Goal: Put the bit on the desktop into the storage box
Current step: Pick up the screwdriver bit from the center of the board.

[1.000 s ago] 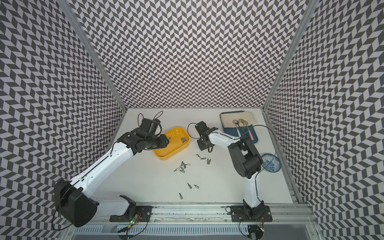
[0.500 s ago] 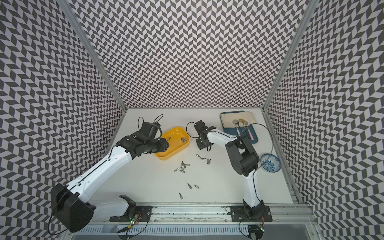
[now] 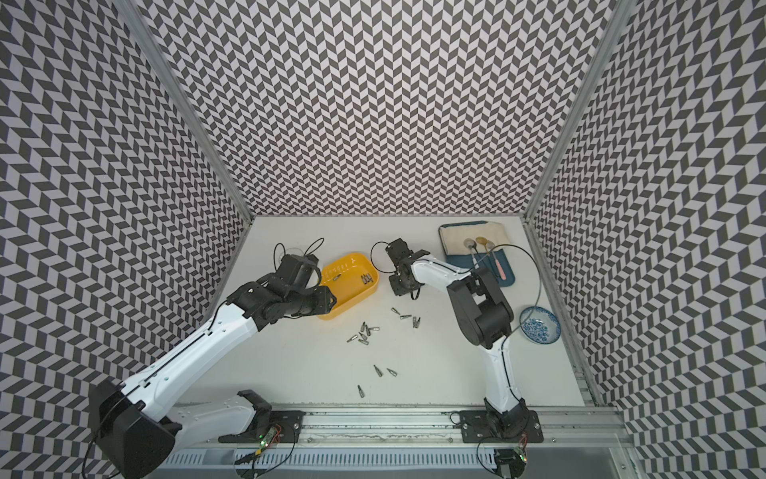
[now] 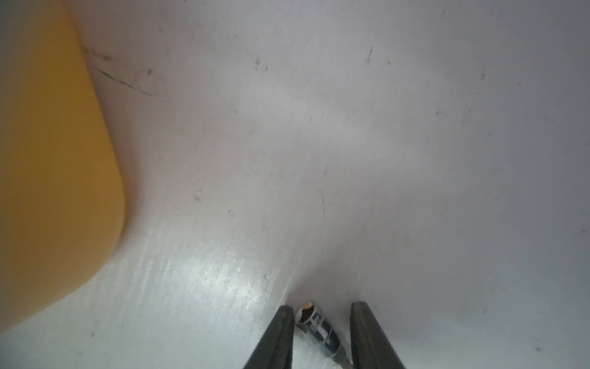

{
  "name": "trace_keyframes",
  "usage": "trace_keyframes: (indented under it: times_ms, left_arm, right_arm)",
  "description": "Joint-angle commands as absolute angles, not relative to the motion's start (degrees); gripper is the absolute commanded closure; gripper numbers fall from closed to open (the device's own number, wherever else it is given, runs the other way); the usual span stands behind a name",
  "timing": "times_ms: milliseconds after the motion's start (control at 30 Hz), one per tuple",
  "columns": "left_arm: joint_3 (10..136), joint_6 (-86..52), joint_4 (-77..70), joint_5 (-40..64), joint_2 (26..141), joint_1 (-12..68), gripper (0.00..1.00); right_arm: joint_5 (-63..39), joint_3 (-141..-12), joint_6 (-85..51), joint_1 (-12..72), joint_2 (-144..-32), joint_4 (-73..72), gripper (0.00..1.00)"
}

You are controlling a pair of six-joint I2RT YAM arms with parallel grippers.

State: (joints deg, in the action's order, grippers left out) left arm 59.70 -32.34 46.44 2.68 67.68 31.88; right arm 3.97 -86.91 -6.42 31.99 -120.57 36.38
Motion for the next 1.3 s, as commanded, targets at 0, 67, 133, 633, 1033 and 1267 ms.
trace_keyframes:
  times_ms: [0, 67, 133, 633, 1033, 1267]
  left_arm:
    - [58.8, -33.7, 47.1, 3.1, 65.8, 33.0, 0.65]
    - [58.0, -34.1, 46.8, 4.0, 65.3, 33.8, 0.65]
    - [56.9, -34.7, 46.5, 4.3, 64.8, 34.9, 0.65]
    - [50.5, -43.7, 42.8, 3.1, 67.5, 50.2, 0.64]
    - [49.6, -47.6, 42.6, 4.5, 74.6, 59.0, 0.62]
    - [49.2, -52.6, 44.2, 3.5, 76.7, 64.6, 0.5]
  right_arm:
    - [3.0, -87.3, -6.3, 31.7, -122.4, 37.5, 0.68]
    - [2.8, -87.4, -6.4, 31.7, -122.4, 37.8, 0.7]
    - [2.8, -87.4, -6.5, 31.7, -122.3, 37.9, 0.72]
    - [0.7, -86.9, -7.6, 31.7, -121.1, 37.9, 0.97]
    - [0.6, -86.3, -8.0, 31.6, -120.6, 37.9, 1.0]
    - [1.1, -86.6, -8.2, 31.6, -120.7, 38.1, 1.0]
